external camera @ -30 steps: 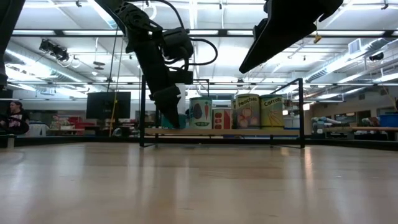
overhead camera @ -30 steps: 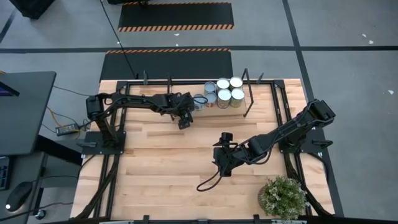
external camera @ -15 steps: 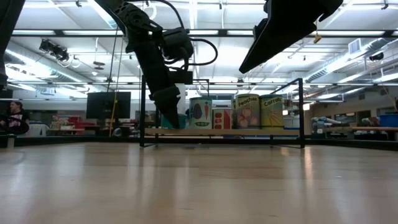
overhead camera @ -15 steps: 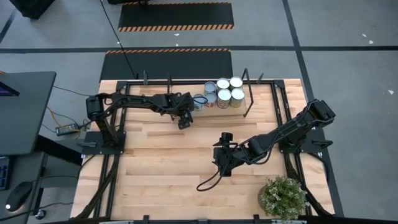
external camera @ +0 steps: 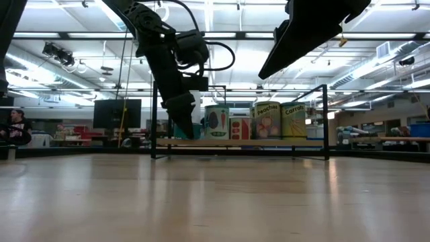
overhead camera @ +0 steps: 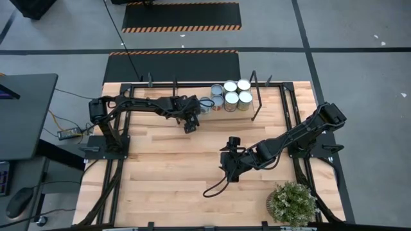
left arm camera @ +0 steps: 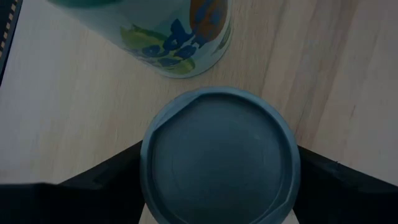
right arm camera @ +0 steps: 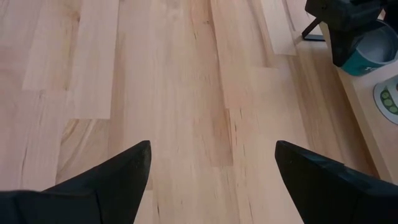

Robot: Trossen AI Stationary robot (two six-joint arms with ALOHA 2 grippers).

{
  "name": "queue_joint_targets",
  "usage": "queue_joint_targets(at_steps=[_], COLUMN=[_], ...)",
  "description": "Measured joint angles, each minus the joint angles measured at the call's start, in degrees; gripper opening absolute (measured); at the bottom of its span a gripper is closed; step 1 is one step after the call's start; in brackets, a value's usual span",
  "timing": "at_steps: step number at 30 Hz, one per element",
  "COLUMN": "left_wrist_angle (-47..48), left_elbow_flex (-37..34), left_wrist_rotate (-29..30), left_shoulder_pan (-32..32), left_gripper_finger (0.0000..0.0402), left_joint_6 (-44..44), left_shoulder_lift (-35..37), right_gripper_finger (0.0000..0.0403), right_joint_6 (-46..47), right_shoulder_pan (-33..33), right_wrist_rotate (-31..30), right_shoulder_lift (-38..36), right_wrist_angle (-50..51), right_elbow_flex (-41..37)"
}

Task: Pick and place cans onto a shelf
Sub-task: Put the canned tuna on the shelf

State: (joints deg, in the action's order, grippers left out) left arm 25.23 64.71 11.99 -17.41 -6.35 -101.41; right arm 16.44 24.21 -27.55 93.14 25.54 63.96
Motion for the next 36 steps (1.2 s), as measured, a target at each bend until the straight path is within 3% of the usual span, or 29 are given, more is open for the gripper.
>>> queue_joint_targets(at_steps=[12, 18, 36], left_wrist_angle=[0.2, 0.4, -1.5], left_elbow_flex=[0.0, 0.0, 0.0], left_wrist_rotate=[0.6, 4.9, 7.9], left_shoulder_pan=[0.0, 0.4, 0.4], left_gripper_finger=[0.0321, 0.0392, 0.0396], left_joint_6=[-0.7, -1.1, -9.5], left_shoulder_lift=[0.0, 0.0, 0.0], right_gripper_finger=[0.035, 0.035, 0.035], right_joint_6=[0.3, 0.1, 0.3], right_shoulder_pan=[0.0, 0.0, 0.1], right_wrist_rotate=[0.2, 0.2, 0.3], right_shoulder_lift=[0.0, 0.0, 0.0], right_wrist_angle=[-0.1, -0.1, -0.2], right_elbow_flex=[0.0, 0.0, 0.0])
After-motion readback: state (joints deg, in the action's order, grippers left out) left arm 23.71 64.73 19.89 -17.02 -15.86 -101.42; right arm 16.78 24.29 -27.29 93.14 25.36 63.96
